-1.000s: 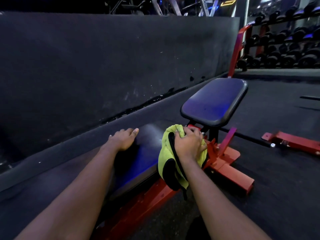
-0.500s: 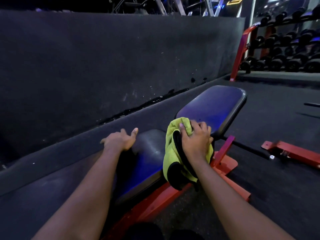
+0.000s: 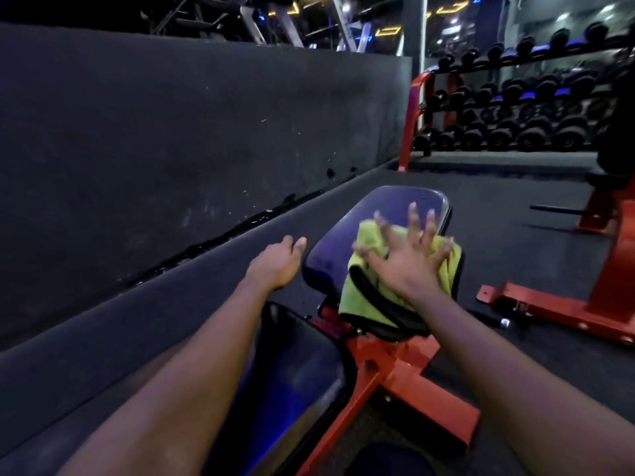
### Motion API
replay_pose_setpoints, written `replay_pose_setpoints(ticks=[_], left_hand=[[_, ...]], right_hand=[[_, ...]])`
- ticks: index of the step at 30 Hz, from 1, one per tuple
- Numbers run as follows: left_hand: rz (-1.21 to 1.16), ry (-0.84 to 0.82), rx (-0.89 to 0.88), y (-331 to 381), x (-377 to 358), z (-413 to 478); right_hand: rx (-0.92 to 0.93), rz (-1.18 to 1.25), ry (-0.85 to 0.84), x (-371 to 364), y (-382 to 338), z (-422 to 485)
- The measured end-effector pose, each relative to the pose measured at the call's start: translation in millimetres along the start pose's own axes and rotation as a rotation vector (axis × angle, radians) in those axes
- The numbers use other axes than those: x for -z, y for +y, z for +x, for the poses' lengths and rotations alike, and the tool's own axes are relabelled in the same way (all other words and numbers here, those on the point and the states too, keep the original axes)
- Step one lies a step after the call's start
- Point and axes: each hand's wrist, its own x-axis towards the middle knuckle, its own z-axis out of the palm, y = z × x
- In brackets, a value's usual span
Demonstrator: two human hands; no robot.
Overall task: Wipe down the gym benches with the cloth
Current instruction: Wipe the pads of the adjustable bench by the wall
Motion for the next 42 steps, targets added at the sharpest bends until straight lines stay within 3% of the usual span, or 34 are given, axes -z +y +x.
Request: replay_pose_setpoints(ticks=[1, 3, 8, 15, 20, 23, 27, 31, 35, 39, 42], left_hand=[[-0.036, -0.005, -0.011, 2.7, -6.4, 12.2], [-0.112, -0.026, -0.012, 4.8, -19.7, 39.6], [-0.292, -0.198, -0.052, -4.2, -46.0, 75.1], [-0.439, -0.188, -0.062, -20.9, -57.6, 89.0], [-0.563, -0.183, -0.092, -29.9, -68.3, 78.2], [-0.634, -0.200, -0.109, -30.6, -71.5, 74.9], [-0.660, -0.159, -0.130, -34.5, -75.9, 81.6], [-0.673, -0.133, -0.153, -38.9, -81.2, 86.1], [-0.674, -0.134, -0.208, -39.7, -81.9, 87.2], [-0.660, -0.151, -0.215, -41.5, -79.1, 88.7], [-0.638, -0.146, -0.229, -43.1, -78.8, 87.0]], right_hand=[[0.008, -0.123, -0.105, -10.6, 4.7, 0.8], [0.018, -0.246, -0.107, -25.7, 12.4, 1.1], [0.009, -0.266, 0.003, -31.2, 11.7, 4.0], [-0.032, -0.319, -0.022, -27.8, 7.4, 4.4], [-0.134, -0.377, 0.055, -41.8, -25.7, -16.9], [0.007, -0.379, 0.030, -48.0, -26.4, -22.9], [-0.068, -0.372, 0.065, -41.5, -17.1, -8.9], [0.061, -0.405, -0.016, -39.9, -5.2, -7.3], [-0.131, -0.354, 0.035, -29.7, 2.2, 16.6], [0.004, -0.348, -0.070, -23.7, 18.0, 24.0], [-0.146, -0.280, -0.084, -13.6, 25.1, 62.6]])
